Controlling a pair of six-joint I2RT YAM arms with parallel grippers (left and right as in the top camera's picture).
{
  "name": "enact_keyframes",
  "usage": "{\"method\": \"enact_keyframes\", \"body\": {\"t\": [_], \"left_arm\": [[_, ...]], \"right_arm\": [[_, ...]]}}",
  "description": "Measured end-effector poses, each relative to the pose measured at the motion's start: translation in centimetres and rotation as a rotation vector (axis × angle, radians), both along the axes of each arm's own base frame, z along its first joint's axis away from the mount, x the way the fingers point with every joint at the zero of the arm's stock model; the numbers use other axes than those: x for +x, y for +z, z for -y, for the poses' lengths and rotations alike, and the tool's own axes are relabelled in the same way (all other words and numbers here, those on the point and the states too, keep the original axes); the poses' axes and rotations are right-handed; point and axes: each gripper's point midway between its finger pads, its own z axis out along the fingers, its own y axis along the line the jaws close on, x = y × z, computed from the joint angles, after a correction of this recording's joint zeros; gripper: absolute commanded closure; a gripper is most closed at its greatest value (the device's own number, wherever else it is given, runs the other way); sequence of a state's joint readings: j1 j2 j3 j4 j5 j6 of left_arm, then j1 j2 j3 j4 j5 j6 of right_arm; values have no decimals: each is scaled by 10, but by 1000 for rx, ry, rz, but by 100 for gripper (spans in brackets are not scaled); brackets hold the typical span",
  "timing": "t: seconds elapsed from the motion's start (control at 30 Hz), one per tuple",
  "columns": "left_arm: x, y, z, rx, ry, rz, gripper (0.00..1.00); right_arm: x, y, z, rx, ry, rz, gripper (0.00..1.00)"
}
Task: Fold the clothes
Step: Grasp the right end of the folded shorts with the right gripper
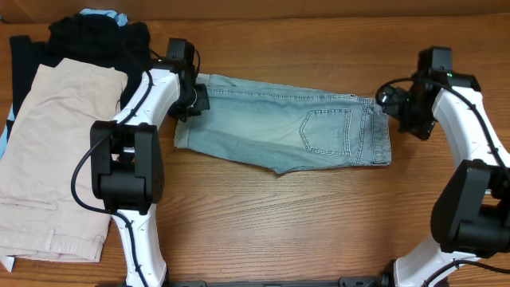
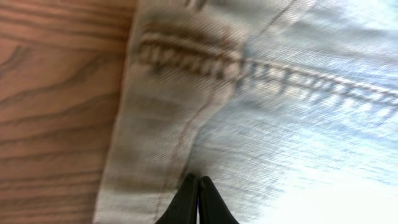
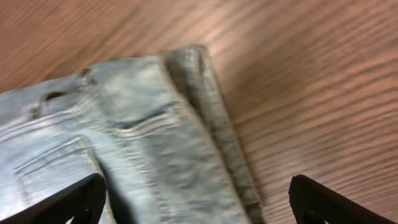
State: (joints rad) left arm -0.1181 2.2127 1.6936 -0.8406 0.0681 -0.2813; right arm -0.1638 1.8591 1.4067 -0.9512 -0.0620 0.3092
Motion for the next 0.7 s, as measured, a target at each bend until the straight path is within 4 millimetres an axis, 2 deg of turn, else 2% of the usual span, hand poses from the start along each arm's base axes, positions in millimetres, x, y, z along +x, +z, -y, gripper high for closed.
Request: {"method": "enact_keyframes", "body": {"t": [0.1,0.27,0.43,0.57,0.7], "left_arm": [[2,1,3,-13,-9,8,96],[3,-10,3,-9,-32,-3,96],[4,-10,3,-8,-33,-11,96],[4,-11,3,-7,-33,-15,96],[4,-11,3,-7,-33,-16,96]], "right_arm": [[-8,-15,3,4,-1,-17,2],[-19,-37,-2,21,12,-32,3],[-31,-55,-7,43,16,-50,1],[-32,-65,-13,69,26,-28,0],[-21,-63,-20,109,53,52,1]]}}
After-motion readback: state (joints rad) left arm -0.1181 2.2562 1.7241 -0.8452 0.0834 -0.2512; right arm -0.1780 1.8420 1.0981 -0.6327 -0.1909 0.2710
